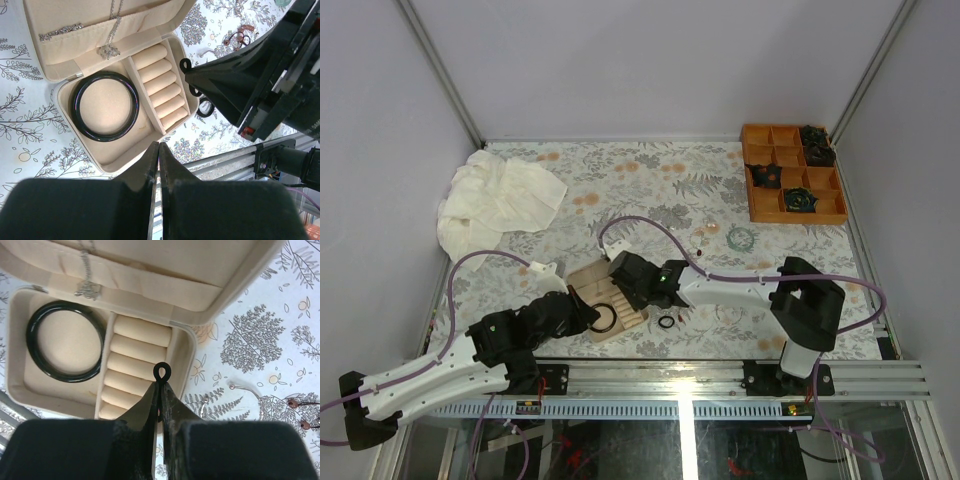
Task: Organize the mixed jewelry
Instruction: Place the jewelry in the jewelry box.
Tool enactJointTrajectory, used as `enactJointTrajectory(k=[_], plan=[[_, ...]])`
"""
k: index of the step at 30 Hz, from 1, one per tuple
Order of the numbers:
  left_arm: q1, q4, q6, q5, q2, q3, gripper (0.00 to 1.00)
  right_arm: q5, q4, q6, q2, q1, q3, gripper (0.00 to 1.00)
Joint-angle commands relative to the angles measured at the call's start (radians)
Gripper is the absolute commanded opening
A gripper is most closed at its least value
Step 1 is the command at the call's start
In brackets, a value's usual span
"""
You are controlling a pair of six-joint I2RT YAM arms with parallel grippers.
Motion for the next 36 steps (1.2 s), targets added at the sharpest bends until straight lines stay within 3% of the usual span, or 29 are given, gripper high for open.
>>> enactJointTrajectory(k=[1,26,36], plan=[[-0.008,0.0,0.01,-0.032,-0.003,0.031,0.0,0.031,0.009,0.037,-0.025,-0.035,-0.015,0.05],[-0.008,0.0,0.015,-0.033,0.001,0.034,0.0,-0.007,0.044,0.063,0.046,-0.045,-0.035,0.06],[-0.007,0.001,0.023,-0.036,0.007,0.043,0.0,-0.004,0.024,0.059,0.053,-0.047,-0.023,0.19]])
